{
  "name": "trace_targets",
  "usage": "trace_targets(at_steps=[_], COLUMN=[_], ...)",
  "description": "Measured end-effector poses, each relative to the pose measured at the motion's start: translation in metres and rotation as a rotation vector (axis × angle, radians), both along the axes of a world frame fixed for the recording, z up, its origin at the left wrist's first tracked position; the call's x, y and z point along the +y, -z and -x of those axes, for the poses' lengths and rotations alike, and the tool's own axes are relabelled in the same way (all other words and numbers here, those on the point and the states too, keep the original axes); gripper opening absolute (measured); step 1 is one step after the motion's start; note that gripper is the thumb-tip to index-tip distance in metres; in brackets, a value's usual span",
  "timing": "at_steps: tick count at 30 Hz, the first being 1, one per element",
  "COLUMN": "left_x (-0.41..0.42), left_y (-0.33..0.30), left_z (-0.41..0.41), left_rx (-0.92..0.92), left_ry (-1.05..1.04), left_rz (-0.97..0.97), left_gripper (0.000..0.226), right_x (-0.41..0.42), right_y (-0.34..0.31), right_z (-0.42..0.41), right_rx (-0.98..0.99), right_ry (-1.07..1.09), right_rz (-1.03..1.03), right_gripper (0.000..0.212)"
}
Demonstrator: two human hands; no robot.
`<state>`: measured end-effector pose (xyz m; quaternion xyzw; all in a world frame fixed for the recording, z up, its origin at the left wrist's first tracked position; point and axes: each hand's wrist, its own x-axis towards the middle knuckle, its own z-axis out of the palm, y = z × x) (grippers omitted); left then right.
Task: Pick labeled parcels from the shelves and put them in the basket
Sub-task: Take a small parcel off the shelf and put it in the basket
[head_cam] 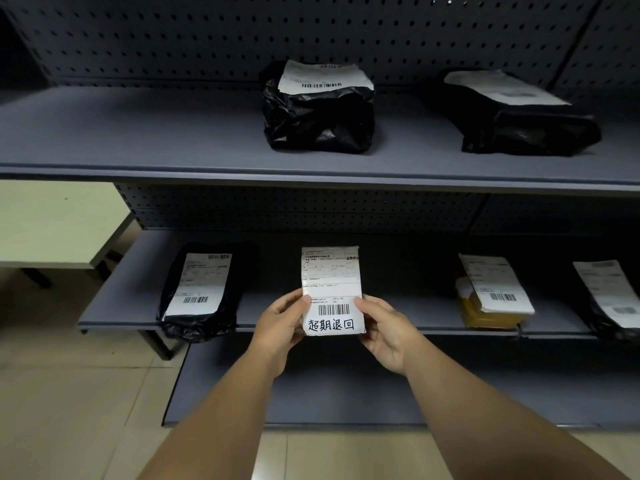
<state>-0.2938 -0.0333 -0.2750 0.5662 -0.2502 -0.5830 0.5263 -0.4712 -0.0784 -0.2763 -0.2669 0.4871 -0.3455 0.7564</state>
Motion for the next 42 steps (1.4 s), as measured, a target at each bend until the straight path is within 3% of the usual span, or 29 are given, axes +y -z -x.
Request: trace_targets(at_steps=[15, 17, 19, 22, 24, 33, 42], left_x=[0.022, 0.014, 0.003, -0.011, -0.021, -0.053, -0.059], left_y=[-0.024, -0.027, -0.034, -0.046, -0.054, -0.072, -0.069], left_z=[0.032, 0.038, 0.043, 0.052, 0.062, 0.128, 0.225], left_rx=[-0.096, -0.199, -0.440, -0.864, -1.050, -1.364, -1.504], left_ry=[0.052, -0.002, -0.033, 0.007, 0.031, 0.315, 0.615], left_rz=[-0.020, -0.011, 0.032, 0.103, 0.159, 0.456, 0.705], left_gripper=[0.023, 0.019, 0.013, 0.030, 0.038, 0.039, 0.028], right_x=[0.040, 0.040, 0.039, 0.038, 0.037, 0.054, 0.102], right_y=[-0.023, -0.029, -0.035, -0.043, -0.048, -0.053, -0.052], right_z=[0.037, 0.048, 0.061, 0.080, 0.093, 0.153, 0.217], right_rx=[0.011, 0.020, 0.029, 0.042, 0.052, 0.059, 0.102], right_ry=[0.105, 0.152, 0.211, 0.291, 0.337, 0.591, 0.865], right_rz=[0.102, 0.113, 0.120, 0.126, 0.132, 0.120, 0.116], right_gripper=[0.019, 0.020, 0.021, 0.019, 0.017, 0.015, 0.015])
